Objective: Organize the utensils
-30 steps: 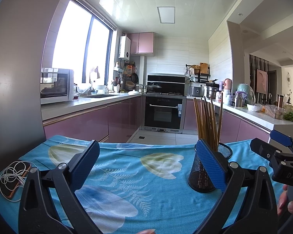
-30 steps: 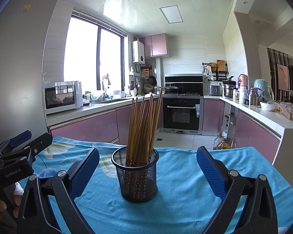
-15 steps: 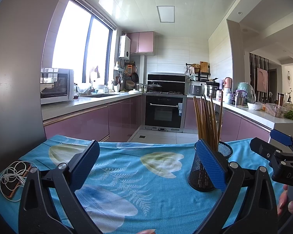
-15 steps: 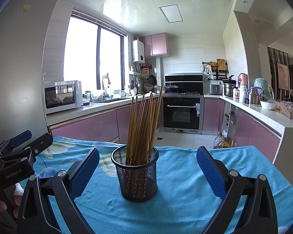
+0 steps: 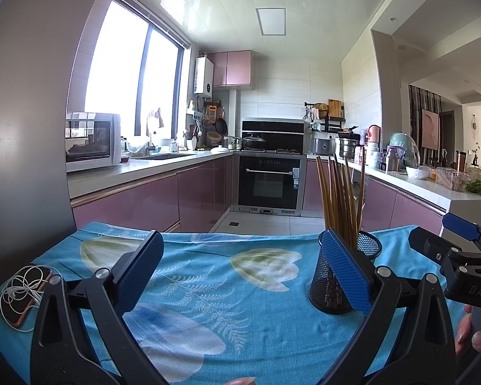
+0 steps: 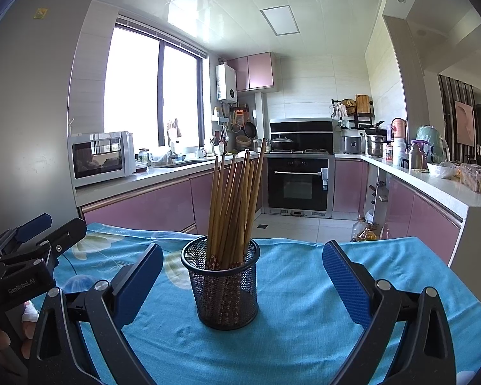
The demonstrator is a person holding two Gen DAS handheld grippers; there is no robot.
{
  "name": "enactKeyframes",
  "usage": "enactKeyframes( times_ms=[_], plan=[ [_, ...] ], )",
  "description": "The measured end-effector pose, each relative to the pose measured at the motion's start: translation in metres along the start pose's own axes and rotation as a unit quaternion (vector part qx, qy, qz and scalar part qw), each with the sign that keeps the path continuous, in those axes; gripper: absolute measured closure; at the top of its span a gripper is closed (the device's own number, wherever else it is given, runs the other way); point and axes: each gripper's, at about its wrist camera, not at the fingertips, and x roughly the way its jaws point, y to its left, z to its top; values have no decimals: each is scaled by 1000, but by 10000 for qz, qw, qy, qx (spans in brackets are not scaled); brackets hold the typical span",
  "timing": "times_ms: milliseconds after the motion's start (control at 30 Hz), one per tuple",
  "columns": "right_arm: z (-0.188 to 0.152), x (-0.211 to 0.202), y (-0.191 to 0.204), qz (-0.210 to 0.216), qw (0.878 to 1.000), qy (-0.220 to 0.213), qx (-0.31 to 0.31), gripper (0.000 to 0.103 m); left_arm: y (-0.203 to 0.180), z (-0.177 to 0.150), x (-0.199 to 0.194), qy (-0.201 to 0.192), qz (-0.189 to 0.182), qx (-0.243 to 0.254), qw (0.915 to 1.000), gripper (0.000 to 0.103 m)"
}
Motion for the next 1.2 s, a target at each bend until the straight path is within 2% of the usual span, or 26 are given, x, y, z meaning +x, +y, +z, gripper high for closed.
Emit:
enactKeyframes(
  times_ms=[1200],
  plan=[
    [-3,1,-2,-4,10000,40,24,7,-3,-3,0,63,3,22,10000,6]
  ],
)
